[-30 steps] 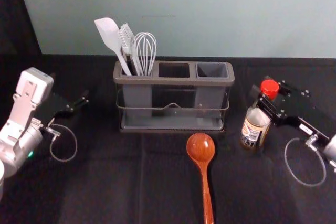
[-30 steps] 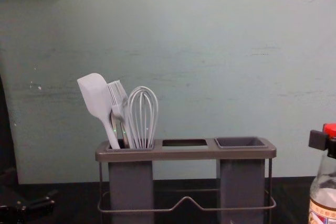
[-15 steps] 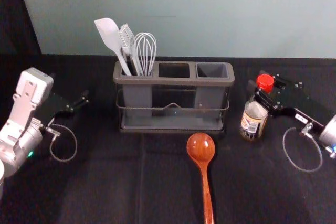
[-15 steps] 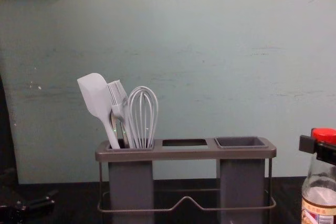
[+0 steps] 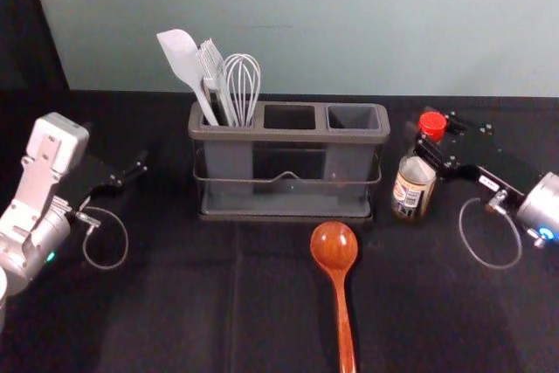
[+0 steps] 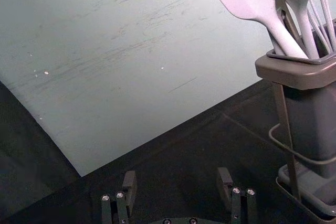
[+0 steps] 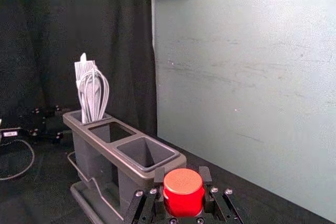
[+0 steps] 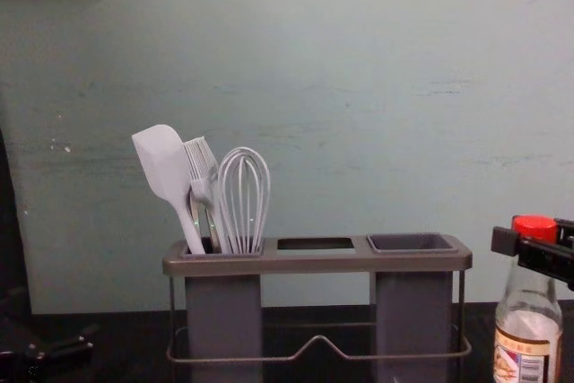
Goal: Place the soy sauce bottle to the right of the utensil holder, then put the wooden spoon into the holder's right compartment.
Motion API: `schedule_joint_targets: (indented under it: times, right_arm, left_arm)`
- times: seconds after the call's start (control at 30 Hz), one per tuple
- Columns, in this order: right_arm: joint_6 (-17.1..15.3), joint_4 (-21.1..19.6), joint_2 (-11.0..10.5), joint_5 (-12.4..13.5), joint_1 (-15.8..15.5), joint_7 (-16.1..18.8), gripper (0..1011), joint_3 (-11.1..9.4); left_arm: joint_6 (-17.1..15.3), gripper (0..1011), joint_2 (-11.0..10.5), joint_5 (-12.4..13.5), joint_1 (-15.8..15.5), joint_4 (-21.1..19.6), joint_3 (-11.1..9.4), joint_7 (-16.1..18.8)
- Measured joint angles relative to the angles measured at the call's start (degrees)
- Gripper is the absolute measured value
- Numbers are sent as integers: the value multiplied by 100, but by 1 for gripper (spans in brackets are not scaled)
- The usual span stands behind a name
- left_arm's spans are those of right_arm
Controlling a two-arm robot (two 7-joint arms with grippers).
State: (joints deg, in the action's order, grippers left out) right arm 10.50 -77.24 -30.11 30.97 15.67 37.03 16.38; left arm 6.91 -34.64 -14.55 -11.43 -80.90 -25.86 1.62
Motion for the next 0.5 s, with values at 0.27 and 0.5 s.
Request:
schedule_joint_targets:
  times: [0.27, 0.5]
  right_arm:
    - [53, 144, 110, 7, 105, -1, 392, 42]
    - [68, 184, 157, -2, 136, -42, 393, 61]
  left_arm:
    - [0, 1005, 0, 0, 0, 0, 0, 0]
    - [0, 1005, 0, 0, 0, 0, 0, 0]
